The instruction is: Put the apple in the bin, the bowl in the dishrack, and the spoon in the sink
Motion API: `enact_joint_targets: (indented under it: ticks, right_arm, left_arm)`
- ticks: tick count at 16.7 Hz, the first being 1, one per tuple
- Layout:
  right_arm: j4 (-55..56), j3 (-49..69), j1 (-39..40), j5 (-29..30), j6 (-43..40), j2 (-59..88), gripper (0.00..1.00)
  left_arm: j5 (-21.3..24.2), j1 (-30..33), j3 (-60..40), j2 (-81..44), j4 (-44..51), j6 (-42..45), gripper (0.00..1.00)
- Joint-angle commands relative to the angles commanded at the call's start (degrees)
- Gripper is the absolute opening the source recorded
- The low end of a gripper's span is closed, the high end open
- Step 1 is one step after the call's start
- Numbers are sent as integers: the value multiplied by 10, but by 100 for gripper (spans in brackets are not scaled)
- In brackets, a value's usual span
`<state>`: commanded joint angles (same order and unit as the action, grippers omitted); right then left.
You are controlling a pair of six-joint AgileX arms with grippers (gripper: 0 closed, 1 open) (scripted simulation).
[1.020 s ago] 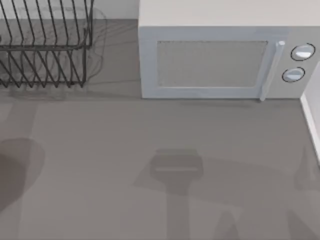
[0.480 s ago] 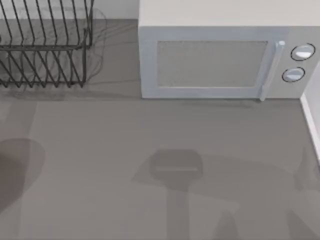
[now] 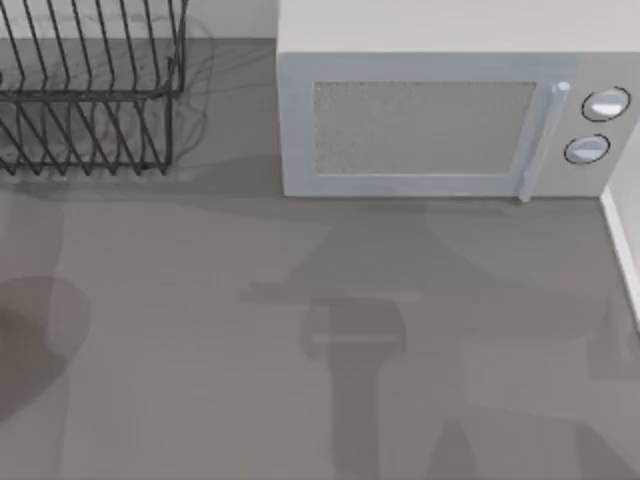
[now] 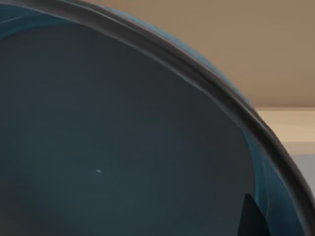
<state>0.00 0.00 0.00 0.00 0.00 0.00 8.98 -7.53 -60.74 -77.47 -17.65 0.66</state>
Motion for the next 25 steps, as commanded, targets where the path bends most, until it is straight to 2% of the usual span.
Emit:
enact_joint_targets:
  ticks: [4,7,10,14,25]
  right_arm:
    - [0,0,0,0,0,0,100]
    - [0,0,0,0,0,0,100]
    - [0,0,0,0,0,0,100]
    - [0,0,0,0,0,0,100]
    - [0,0,0,0,0,0,100]
  left_arm:
    - [-16,19,38,-132,-177,1,0]
    - [-25,31,64,-201,-265,2,0]
    - [-29,37,78,-231,-299,2,0]
    - [-29,37,78,-231,-299,2,0]
    - [-29,37,78,-231,-299,2,83]
